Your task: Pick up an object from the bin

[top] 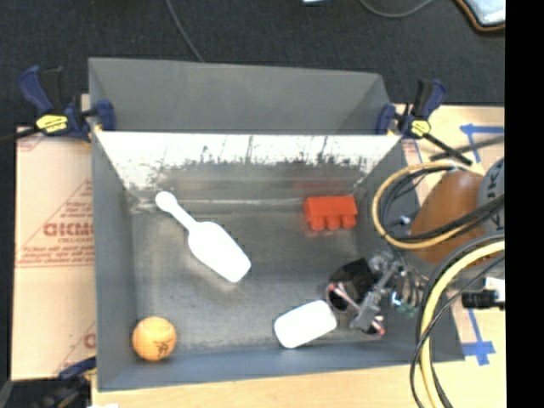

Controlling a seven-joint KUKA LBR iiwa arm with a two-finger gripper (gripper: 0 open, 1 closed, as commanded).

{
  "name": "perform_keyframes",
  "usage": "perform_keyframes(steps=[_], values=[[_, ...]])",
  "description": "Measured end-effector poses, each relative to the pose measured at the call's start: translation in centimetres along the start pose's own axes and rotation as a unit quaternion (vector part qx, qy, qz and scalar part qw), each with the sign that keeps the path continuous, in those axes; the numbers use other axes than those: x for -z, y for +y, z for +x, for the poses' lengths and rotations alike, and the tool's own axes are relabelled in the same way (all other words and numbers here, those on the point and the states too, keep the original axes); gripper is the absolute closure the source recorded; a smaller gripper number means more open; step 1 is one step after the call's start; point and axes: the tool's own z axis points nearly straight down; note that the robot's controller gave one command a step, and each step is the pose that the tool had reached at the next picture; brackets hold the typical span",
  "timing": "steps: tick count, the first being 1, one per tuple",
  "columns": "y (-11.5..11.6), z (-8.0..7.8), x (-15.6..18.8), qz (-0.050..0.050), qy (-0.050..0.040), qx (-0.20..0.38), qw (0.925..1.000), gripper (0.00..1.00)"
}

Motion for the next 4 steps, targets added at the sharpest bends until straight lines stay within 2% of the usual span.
perform_keyframes(steps=[1,3,4], values=[[-0.1,-0.1,0.1,0.001,-0.0002,-0.109,0.9941,1.0],[-0.1,-0.1,0.5,0.001,-0.0008,-0.107,0.9942,1.0],[-0.2,0.1,3.3,0.002,0.0045,-0.106,0.9943,1.0]])
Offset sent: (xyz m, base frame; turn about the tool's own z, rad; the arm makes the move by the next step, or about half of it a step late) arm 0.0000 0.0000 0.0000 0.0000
